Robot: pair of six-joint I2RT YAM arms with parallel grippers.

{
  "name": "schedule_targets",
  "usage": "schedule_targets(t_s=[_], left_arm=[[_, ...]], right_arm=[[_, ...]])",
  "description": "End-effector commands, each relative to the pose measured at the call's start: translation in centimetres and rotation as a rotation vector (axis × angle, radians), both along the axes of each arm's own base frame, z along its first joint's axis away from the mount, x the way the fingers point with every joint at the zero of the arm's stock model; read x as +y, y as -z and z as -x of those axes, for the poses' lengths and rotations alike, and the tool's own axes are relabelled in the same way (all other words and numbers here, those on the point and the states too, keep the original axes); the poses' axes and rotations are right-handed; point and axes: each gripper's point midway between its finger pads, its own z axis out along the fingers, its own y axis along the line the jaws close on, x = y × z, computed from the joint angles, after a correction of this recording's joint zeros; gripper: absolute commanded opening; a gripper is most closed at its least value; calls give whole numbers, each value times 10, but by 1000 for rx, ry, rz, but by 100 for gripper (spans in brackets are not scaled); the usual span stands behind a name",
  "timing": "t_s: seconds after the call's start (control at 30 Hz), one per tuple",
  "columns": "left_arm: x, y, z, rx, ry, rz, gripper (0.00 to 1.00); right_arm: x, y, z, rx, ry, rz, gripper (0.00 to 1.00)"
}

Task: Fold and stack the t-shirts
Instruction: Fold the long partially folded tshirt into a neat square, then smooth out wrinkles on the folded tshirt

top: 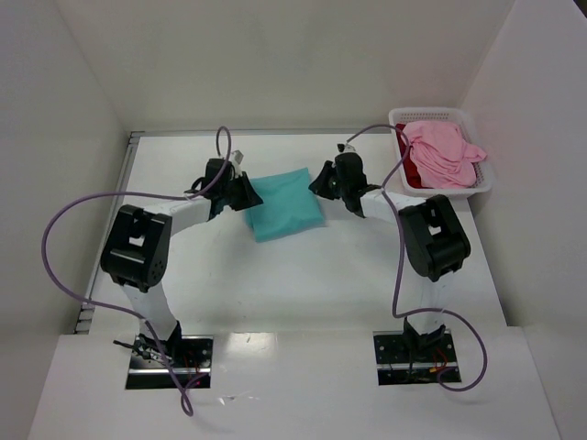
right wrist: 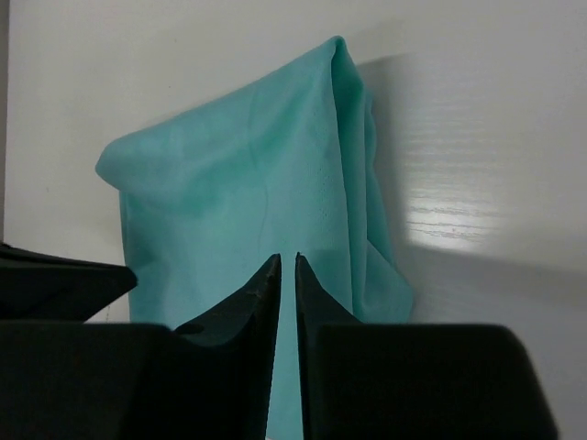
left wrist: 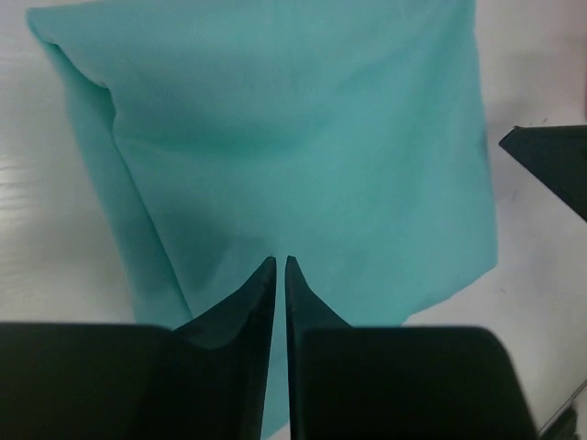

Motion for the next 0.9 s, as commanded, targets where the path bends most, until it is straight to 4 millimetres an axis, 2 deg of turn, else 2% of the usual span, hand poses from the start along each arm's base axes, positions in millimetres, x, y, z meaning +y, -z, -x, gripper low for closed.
schedule_targets(t_s=[0.0,0.07,0.1,0.23,0.4,0.43,0.47,0.5,0.53,0.6,0.63,0.77,0.8,0.83,0.87], left_arm=[[-16,-5,-24,-58,43,49,13],[-16,2,-29,-44,23,58,10],[-18,4,-34,-44,23,58,10],[-10,21,-39,-7,-20,16,10],[3,29,-40,8,-54,0,10],[4,31,-37,21,-55,-3,10],[10,33,-38,26,-61,-12,10],[10,27,-39,14,-61,-8,12],[11,32,-35,21,-55,-19,12],[9,13,-35,-8,-47,-4,15],[14,11,-32,-7,-42,-7,20],[11,-35,-30,-100,-12,16,29],[11,-40,-30,-111,-12,18,31],[11,-40,-30,-115,-7,12,33],[12,-50,-34,-140,-15,12,34]], right_arm=[[18,-13,-11,-53,-63,-57,15],[19,-12,-13,-42,-59,-62,8],[18,-3,-11,-18,-58,-52,7],[2,19,-1,29,-2,1,6],[-12,33,12,68,38,43,6],[-16,43,15,98,52,67,6],[-18,42,13,97,65,76,6],[-19,50,16,119,64,86,4],[-18,47,13,111,64,82,4],[-24,52,15,129,84,106,3],[-24,52,15,129,84,106,1],[-34,22,12,70,128,120,1],[-33,-2,10,25,130,98,3],[-33,-14,10,-6,131,83,5],[-30,-29,9,-39,122,60,9]])
